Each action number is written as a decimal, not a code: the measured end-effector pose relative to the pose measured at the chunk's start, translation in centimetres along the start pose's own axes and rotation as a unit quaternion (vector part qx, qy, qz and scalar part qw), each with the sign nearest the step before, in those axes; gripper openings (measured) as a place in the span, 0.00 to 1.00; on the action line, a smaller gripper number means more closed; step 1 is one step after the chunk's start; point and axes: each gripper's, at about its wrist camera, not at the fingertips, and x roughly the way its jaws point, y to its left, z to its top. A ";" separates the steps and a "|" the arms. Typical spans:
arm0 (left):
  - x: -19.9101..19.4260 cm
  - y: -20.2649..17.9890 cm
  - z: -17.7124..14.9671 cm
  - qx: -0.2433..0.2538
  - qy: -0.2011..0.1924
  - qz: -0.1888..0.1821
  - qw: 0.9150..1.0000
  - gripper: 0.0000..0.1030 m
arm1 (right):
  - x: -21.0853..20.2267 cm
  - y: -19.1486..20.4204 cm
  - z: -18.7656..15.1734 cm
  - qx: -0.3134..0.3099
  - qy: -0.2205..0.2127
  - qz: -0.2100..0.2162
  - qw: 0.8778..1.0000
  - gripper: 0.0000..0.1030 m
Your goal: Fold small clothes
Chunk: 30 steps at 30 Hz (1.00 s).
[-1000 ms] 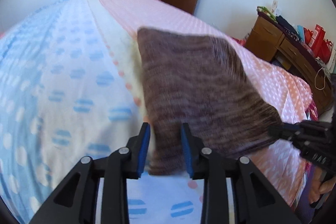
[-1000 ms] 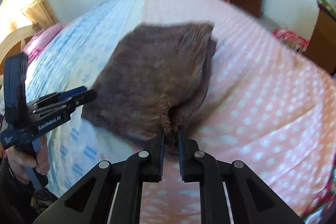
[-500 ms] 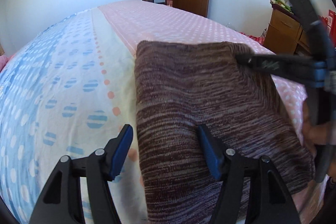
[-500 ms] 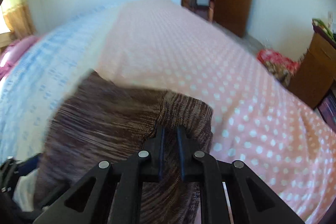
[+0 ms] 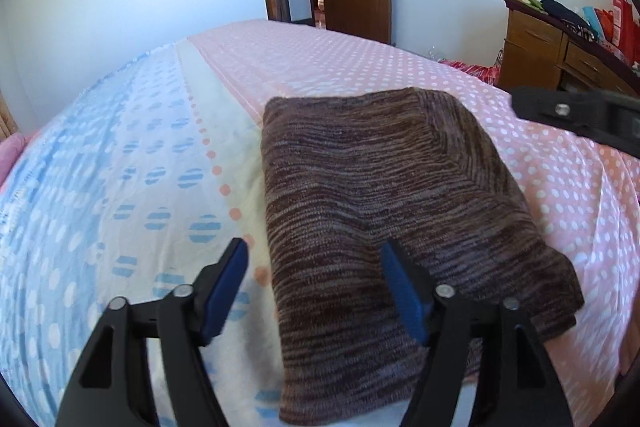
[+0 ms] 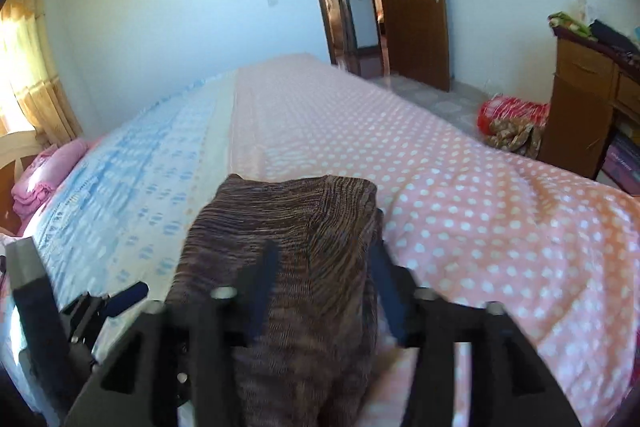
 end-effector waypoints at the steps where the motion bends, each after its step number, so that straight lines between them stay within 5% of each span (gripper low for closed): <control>1: -0.8 -0.1 -0.2 0.005 -0.011 0.010 1.000 0.83 | -1.3 0.3 -0.5 -0.006 -0.009 -0.005 1.000 0.58; 5: -3.4 0.2 -0.5 0.007 -0.042 0.028 0.999 1.00 | -5.2 1.0 -2.3 -0.030 -0.025 -0.031 0.999 0.58; 11: -6.4 0.6 -1.6 -0.006 -0.041 0.025 0.999 1.00 | -8.4 1.1 -5.3 -0.048 -0.009 -0.079 0.996 0.66; 20: -10.2 -0.2 -4.3 -0.007 -0.026 0.015 1.000 1.00 | -13.1 2.4 -7.4 -0.089 -0.001 -0.086 0.992 0.66; 26: -14.8 -0.4 -4.6 -0.003 -0.068 0.051 0.996 1.00 | -17.4 3.7 -7.7 -0.119 -0.038 -0.092 0.988 0.67; 30: -16.7 -0.5 -4.7 -0.017 -0.072 0.034 0.997 1.00 | -19.8 4.2 -7.1 -0.106 -0.070 -0.076 0.989 0.68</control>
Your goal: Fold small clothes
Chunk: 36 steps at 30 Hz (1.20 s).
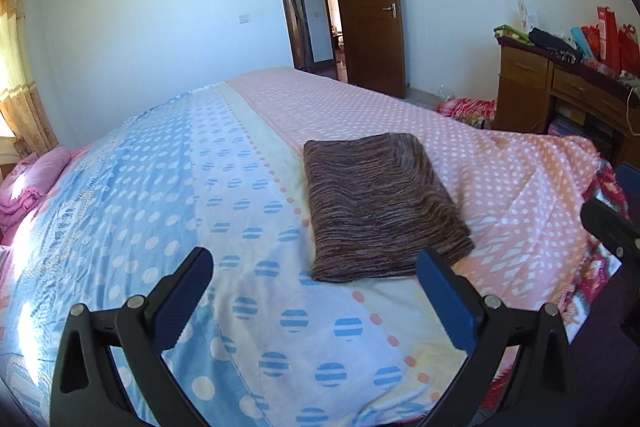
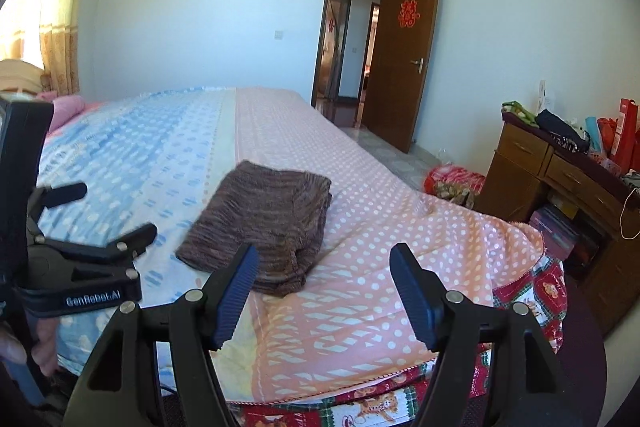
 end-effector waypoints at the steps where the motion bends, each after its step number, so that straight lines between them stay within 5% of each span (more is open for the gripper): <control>1: -0.5 0.0 0.0 -0.006 -0.002 -0.006 1.000 1.00 | -0.5 0.1 0.2 0.003 -0.007 0.004 1.000 0.68; 16: -5.3 0.6 1.0 -0.026 -0.083 0.024 0.996 1.00 | -3.2 1.0 1.1 0.008 -0.072 0.021 0.997 0.75; 36: -5.6 0.1 1.1 -0.024 -0.086 0.022 0.996 1.00 | -2.6 0.0 1.0 0.027 -0.066 0.022 0.997 0.75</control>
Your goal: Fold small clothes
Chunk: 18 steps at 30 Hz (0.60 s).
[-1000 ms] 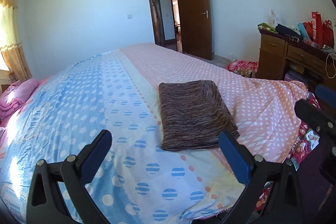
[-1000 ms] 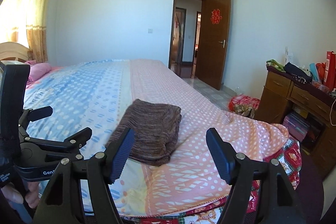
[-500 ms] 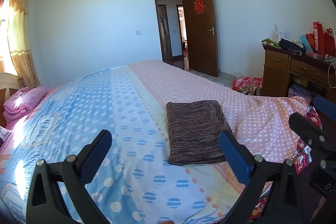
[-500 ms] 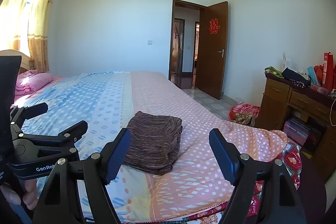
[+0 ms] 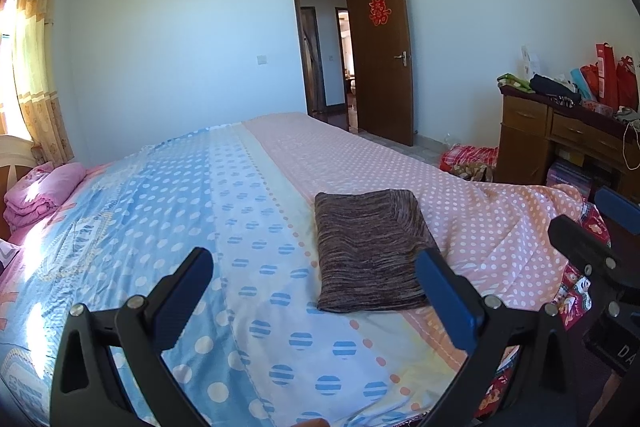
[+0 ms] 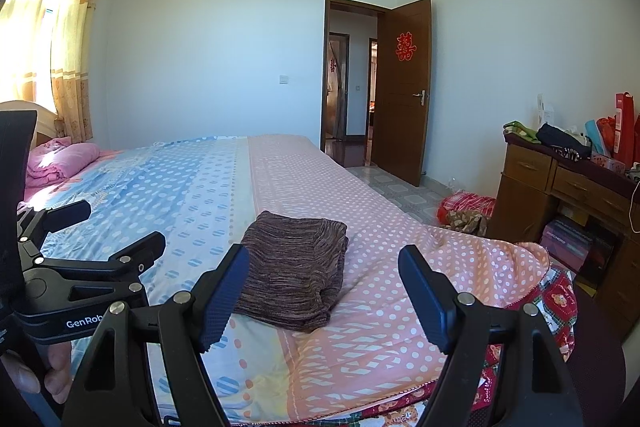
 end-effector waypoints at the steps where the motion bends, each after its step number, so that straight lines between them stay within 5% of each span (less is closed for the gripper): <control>1: 0.0 0.0 0.0 0.001 0.000 0.000 1.000 1.00 | 0.0 0.0 0.0 0.000 -0.001 0.000 1.000 0.75; 18: 0.1 -0.5 -0.2 0.006 0.006 -0.003 1.000 1.00 | -0.2 -0.5 -0.2 0.012 0.000 -0.002 1.000 0.76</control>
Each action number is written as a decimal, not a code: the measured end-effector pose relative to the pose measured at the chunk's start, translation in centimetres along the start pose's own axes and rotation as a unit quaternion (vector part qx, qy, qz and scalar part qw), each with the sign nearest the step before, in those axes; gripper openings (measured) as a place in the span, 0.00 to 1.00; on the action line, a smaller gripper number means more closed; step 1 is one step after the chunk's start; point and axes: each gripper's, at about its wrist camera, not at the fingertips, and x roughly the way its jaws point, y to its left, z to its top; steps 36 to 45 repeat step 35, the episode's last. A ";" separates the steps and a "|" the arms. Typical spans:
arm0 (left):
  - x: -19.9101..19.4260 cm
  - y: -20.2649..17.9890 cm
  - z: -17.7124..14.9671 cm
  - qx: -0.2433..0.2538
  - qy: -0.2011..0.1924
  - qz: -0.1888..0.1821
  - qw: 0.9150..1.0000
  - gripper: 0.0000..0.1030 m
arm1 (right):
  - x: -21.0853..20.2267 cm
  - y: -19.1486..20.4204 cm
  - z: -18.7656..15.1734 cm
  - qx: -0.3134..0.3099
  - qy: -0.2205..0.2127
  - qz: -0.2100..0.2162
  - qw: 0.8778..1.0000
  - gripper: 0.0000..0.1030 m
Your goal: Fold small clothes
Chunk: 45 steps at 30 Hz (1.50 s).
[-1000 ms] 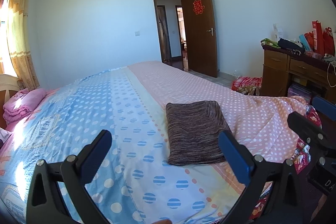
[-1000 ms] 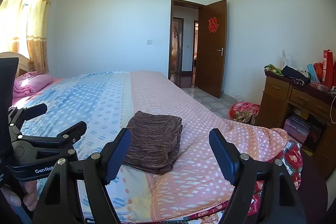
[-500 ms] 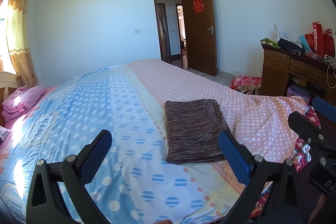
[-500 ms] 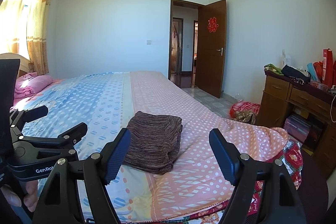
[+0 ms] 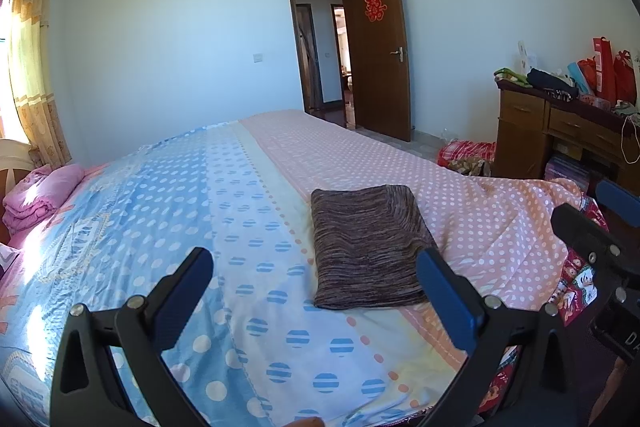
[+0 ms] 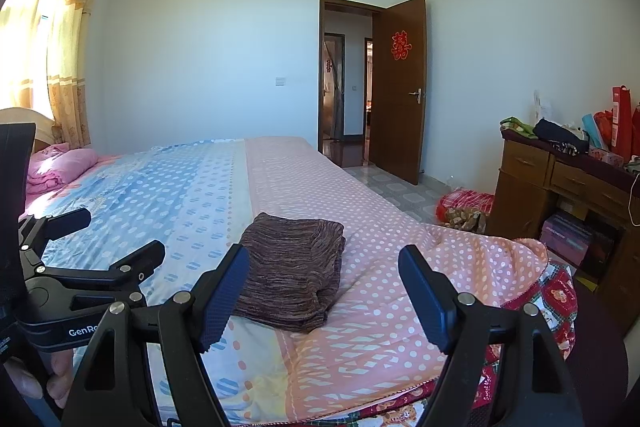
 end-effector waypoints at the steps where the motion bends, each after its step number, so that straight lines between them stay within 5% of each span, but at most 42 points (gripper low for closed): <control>1: 0.0 0.0 0.0 -0.001 0.000 0.000 1.000 1.00 | 0.0 0.0 0.0 -0.001 0.000 0.000 1.000 0.76; 45: 0.7 0.6 0.2 -0.002 0.011 0.014 1.000 1.00 | 0.3 -0.3 -0.1 0.003 0.001 -0.002 1.000 0.76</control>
